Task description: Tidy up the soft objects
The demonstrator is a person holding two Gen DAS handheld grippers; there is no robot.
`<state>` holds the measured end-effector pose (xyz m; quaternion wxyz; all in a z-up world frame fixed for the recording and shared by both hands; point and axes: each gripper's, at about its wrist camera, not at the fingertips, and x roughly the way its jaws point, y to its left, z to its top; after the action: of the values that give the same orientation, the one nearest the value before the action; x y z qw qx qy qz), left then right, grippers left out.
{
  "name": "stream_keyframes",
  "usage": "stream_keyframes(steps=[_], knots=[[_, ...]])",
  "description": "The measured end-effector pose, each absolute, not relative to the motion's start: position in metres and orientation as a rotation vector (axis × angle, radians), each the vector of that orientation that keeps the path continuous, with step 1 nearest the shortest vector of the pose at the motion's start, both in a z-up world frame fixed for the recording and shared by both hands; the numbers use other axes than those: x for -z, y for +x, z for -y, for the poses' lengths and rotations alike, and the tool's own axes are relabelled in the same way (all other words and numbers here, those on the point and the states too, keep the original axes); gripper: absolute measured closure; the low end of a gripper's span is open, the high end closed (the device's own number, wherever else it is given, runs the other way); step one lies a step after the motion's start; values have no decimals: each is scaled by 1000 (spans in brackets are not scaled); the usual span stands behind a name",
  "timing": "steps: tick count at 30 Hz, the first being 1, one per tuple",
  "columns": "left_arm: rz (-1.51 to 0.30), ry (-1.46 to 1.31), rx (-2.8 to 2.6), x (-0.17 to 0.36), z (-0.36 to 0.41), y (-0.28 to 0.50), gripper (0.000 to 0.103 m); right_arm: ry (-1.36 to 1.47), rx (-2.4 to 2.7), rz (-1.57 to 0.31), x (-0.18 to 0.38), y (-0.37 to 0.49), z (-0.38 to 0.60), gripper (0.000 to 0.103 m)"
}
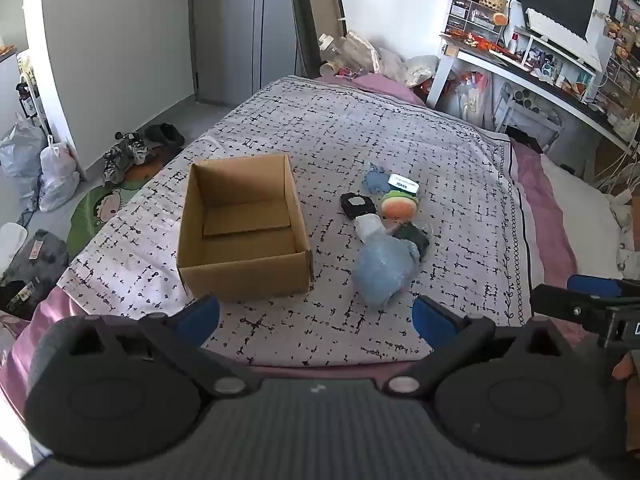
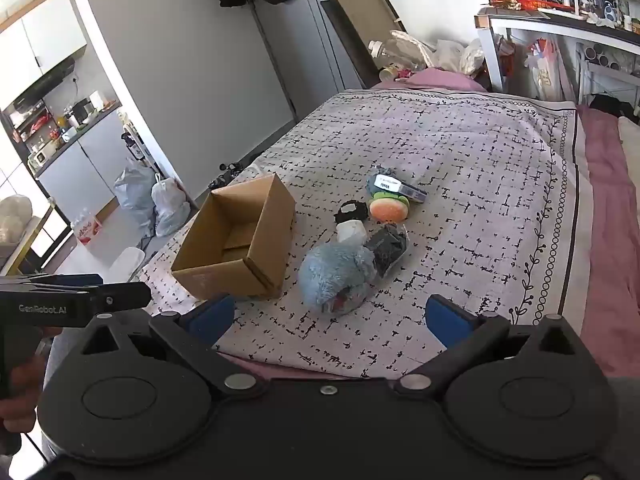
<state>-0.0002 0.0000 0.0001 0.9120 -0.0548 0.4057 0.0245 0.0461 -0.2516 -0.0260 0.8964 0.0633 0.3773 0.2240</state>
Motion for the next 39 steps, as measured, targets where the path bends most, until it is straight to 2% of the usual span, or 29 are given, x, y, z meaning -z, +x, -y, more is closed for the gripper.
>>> stream_keyframes(steps=[39], knots=[[-816, -151, -46, -3, -3, 2, 1, 153, -437, -781, 25, 47, 251, 0]])
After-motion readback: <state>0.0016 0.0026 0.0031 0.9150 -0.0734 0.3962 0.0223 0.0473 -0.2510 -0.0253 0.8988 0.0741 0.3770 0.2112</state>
